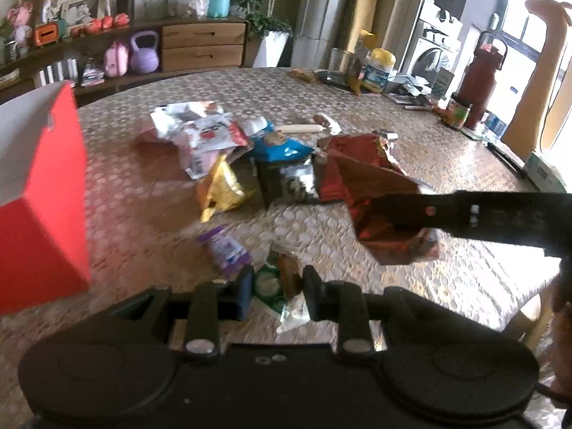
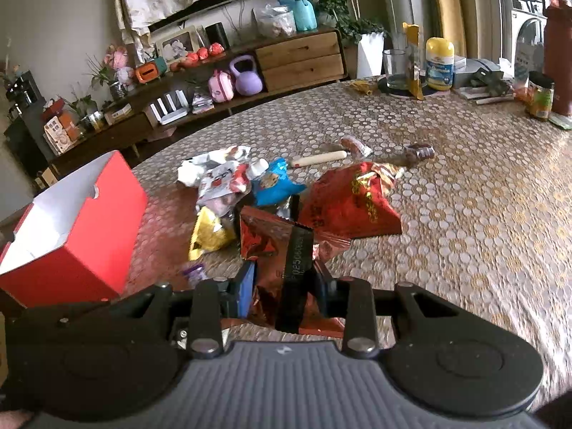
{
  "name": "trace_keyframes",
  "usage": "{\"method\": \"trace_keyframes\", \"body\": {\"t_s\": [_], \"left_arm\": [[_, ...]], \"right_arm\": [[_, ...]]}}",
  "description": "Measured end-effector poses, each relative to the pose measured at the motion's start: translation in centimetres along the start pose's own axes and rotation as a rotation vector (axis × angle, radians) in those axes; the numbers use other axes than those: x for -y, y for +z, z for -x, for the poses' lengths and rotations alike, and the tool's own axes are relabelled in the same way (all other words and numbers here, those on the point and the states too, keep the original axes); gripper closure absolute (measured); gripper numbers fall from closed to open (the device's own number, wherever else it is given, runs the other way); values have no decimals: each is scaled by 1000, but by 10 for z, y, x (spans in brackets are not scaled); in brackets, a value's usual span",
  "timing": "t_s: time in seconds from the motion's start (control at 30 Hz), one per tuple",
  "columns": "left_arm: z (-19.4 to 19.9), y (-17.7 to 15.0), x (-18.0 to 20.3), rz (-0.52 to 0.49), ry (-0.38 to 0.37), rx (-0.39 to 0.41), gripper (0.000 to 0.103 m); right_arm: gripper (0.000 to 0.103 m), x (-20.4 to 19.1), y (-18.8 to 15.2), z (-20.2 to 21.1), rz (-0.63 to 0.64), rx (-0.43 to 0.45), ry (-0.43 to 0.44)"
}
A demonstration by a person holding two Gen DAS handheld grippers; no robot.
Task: Organize snacks
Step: 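Lift the copper bag with the right gripper while the left gripper reaches the wrapped bun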
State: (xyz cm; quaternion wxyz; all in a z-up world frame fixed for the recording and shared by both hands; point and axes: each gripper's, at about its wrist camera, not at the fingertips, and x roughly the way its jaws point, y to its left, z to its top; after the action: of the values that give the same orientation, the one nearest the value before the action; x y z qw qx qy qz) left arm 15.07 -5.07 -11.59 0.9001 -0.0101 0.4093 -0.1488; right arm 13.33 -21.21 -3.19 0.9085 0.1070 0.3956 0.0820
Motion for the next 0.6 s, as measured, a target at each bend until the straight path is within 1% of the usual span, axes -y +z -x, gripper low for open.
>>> {"method": "trace_keyframes", "body": {"t_s": [0.13, 0.17, 0.2, 0.23, 0.33, 0.47, 0.53, 0.6], "left_arm": [[22, -5, -10, 25, 18, 13, 80], [29, -5, -13, 34, 19, 18, 87], [36, -5, -16, 44, 18, 26, 99], [42, -5, -19, 53, 19, 31, 101], [61, -3, -27, 68, 24, 54, 101], [72, -8, -36, 79, 27, 61, 101], [74, -14, -43, 90, 28, 50, 93], [76, -20, -48, 90, 34, 50, 82]], "right_arm": [[70, -10, -7, 20, 22, 7, 11], [70, -13, -9, 24, 26, 9, 14], [70, -17, -10, 29, 32, 10, 16], [70, -20, -11, 34, 38, 12, 19], [70, -31, -13, 46, 61, 24, 32], [70, -43, -18, 56, 80, 38, 31], [70, -45, -21, 60, 79, 39, 33], [70, -47, -26, 63, 82, 39, 34]]}}
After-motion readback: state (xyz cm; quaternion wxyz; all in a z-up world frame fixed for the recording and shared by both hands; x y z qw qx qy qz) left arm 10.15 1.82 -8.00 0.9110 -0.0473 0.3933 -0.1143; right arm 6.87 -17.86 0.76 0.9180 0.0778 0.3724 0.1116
